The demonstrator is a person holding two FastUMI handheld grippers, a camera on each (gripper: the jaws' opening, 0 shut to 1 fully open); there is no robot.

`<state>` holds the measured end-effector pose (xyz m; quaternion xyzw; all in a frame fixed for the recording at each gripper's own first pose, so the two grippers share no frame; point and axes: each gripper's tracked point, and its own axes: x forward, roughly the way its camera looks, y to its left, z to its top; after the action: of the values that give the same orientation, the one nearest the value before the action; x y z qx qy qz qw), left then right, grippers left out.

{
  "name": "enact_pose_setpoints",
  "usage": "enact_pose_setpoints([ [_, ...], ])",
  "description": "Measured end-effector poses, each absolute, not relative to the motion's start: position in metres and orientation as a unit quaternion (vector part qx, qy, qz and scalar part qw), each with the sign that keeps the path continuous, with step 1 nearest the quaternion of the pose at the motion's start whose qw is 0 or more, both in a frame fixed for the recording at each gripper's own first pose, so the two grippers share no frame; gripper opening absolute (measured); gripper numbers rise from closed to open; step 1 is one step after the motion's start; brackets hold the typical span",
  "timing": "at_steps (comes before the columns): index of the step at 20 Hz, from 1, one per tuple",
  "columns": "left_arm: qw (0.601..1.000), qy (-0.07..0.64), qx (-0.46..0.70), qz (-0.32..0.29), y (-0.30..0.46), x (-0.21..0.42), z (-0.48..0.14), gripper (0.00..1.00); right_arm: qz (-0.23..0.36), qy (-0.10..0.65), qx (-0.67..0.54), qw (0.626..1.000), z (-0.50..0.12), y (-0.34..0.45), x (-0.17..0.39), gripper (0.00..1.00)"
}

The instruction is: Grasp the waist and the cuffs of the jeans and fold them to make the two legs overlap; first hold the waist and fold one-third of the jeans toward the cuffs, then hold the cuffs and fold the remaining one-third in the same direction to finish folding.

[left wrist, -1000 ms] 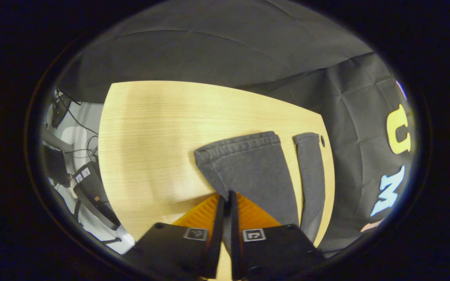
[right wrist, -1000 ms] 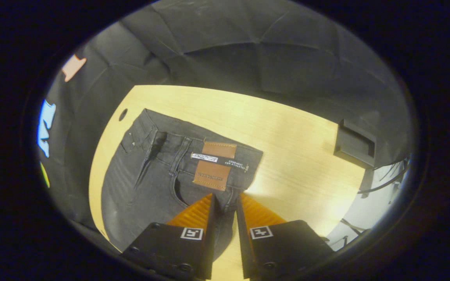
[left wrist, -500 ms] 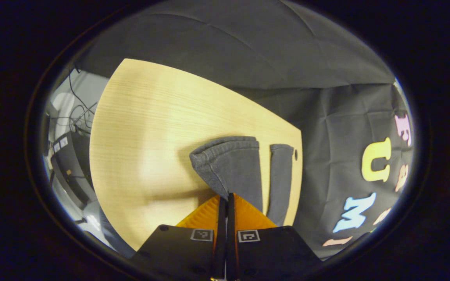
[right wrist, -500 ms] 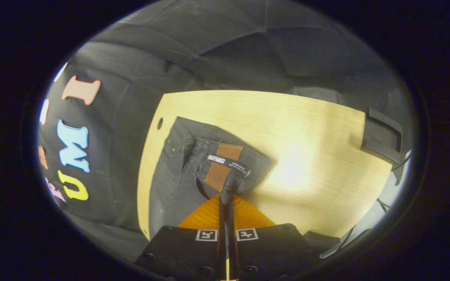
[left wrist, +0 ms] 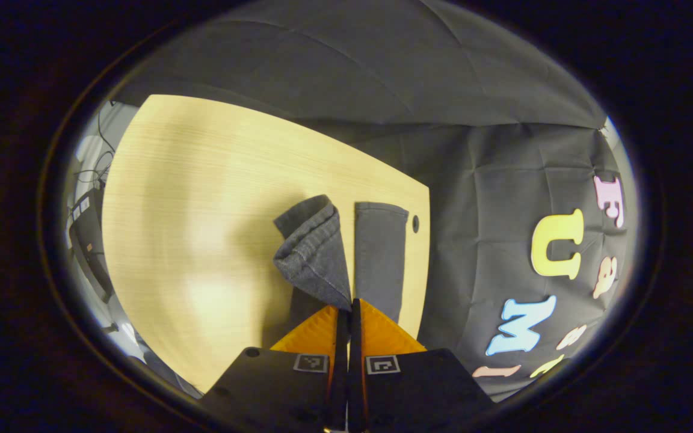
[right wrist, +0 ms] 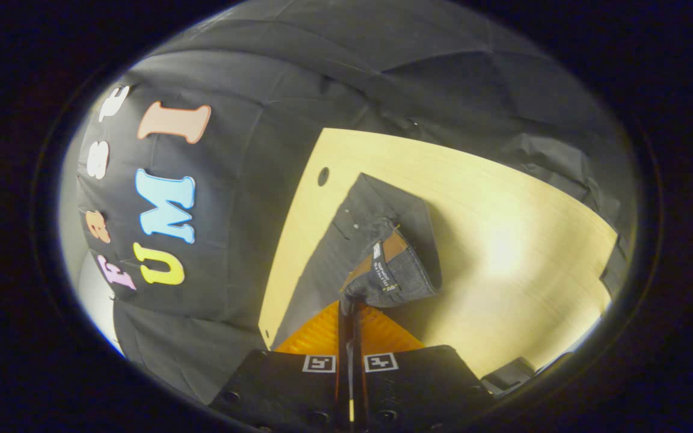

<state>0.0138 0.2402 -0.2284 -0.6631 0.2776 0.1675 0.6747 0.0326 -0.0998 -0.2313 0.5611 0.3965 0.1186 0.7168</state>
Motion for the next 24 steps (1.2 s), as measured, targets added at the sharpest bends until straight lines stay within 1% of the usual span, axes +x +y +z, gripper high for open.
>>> enact_pose_setpoints([
  [3, 0.673, 0.277, -0.669, 0.151, 0.237, 0.054, -0.209, 0.09, 0.133, 0.387, 0.56, 0.72, -0.224, -0.112, 0.056, 0.02],
  [7, 0.684, 0.277, -0.662, 0.129, 0.237, 0.121, -0.194, 0.09, 0.139, 0.358, 0.561, 0.733, -0.2, -0.1, 0.116, 0.02],
  [10, 0.689, 0.274, -0.661, 0.117, 0.239, 0.184, -0.186, 0.08, 0.128, 0.343, 0.564, 0.74, -0.183, -0.077, 0.169, 0.02],
  [11, 0.692, 0.277, -0.657, 0.116, 0.24, 0.203, -0.189, 0.08, 0.121, 0.339, 0.563, 0.744, -0.183, -0.073, 0.186, 0.0],
  [12, 0.697, 0.28, -0.649, 0.116, 0.24, 0.222, -0.196, 0.09, 0.115, 0.338, 0.563, 0.745, -0.184, -0.068, 0.202, 0.02],
  [15, 0.717, 0.3, -0.617, 0.122, 0.236, 0.263, -0.225, 0.09, 0.083, 0.347, 0.566, 0.743, -0.211, -0.056, 0.241, 0.02],
  [18, 0.731, 0.33, -0.583, 0.131, 0.228, 0.289, -0.258, 0.09, 0.052, 0.357, 0.559, 0.747, -0.254, -0.045, 0.264, 0.02],
  [20, 0.743, 0.348, -0.555, 0.138, 0.225, 0.301, -0.276, 0.09, 0.036, 0.36, 0.553, 0.75, -0.271, -0.036, 0.274, 0.02],
  [22, 0.744, 0.373, -0.536, 0.138, 0.211, 0.305, -0.287, 0.09, 0.02, 0.378, 0.542, 0.75, -0.292, -0.026, 0.274, 0.02],
  [24, 0.752, 0.399, -0.5, 0.158, 0.204, 0.302, -0.305, 0.1, 0.015, 0.38, 0.533, 0.756, -0.297, -0.021, 0.273, 0.03],
])
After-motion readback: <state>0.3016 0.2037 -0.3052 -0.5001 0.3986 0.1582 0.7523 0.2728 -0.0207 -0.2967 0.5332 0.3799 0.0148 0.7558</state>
